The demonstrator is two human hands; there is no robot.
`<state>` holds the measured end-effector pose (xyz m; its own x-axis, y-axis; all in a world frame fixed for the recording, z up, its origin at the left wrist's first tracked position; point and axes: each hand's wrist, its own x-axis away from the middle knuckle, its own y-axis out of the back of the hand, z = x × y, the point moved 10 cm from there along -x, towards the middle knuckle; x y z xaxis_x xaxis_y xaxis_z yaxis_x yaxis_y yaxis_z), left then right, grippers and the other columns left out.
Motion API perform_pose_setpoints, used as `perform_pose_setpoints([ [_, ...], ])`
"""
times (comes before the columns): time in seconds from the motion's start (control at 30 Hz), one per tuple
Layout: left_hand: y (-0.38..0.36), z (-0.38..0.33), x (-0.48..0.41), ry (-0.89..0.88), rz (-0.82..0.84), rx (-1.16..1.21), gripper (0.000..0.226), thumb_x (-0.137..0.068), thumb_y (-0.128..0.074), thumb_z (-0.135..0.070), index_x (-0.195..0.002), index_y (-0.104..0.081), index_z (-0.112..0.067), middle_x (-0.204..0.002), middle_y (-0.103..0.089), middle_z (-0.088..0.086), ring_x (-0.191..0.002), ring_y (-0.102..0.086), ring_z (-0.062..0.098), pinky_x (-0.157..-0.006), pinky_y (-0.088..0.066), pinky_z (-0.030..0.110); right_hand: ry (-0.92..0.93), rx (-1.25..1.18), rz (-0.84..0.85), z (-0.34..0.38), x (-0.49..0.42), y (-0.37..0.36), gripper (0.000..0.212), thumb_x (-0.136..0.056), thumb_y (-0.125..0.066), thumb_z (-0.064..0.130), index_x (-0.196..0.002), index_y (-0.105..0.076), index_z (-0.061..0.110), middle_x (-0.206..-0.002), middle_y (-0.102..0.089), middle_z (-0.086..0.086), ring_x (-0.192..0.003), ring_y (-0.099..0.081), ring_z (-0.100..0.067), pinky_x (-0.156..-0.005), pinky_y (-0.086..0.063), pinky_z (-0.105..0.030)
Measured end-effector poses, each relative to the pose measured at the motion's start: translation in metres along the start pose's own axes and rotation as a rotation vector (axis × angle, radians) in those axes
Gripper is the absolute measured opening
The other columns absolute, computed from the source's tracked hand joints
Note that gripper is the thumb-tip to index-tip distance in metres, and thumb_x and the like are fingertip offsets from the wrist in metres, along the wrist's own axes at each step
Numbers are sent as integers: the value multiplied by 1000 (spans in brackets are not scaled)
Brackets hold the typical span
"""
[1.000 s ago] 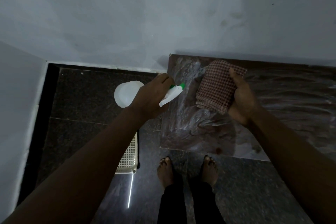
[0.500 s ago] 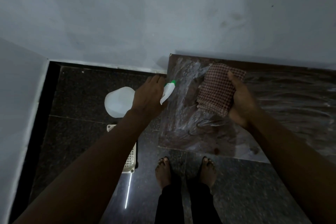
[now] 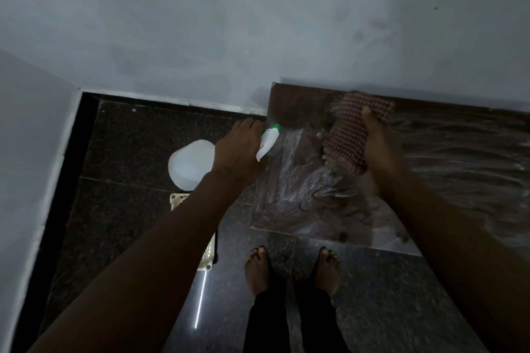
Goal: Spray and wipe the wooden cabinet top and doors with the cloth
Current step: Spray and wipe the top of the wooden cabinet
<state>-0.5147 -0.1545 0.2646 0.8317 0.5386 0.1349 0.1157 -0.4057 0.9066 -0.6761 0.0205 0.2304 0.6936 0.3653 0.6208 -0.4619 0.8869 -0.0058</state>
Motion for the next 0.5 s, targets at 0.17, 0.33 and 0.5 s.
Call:
perform_pose_setpoints([
  [0.17, -1, 2, 2, -20, 0, 4, 46, -70, -80, -19, -109, -59, -3, -105, -62, 16, -95, -58, 33, -66, -47, 38, 563, 550, 20, 28, -9, -38, 59, -102, -37, 47, -147, -49, 12, -142, -56, -3, -132, -52, -19, -113, -39, -34],
  [0.33, 0, 3, 0, -33, -9, 9, 37, -73, -76, -19, -101, -59, -5, -101, -60, 14, -93, -56, 32, -63, -50, 42, 635, 1234, 113, -25, -26, -98, 74, -93, -15, 46, -156, -35, 14, -164, -28, -10, -153, -21, -33, -125, -14, -54],
  [0.5, -6, 8, -1, -42, 6, 18, 39, -73, -77, -21, -105, -59, -6, -102, -61, 12, -96, -56, 30, -66, -52, 43, 713, 1469, 146, -55, -8, -110, 72, -93, -22, 43, -158, -29, 12, -166, -21, -13, -153, -19, -37, -123, -15, -57],
])
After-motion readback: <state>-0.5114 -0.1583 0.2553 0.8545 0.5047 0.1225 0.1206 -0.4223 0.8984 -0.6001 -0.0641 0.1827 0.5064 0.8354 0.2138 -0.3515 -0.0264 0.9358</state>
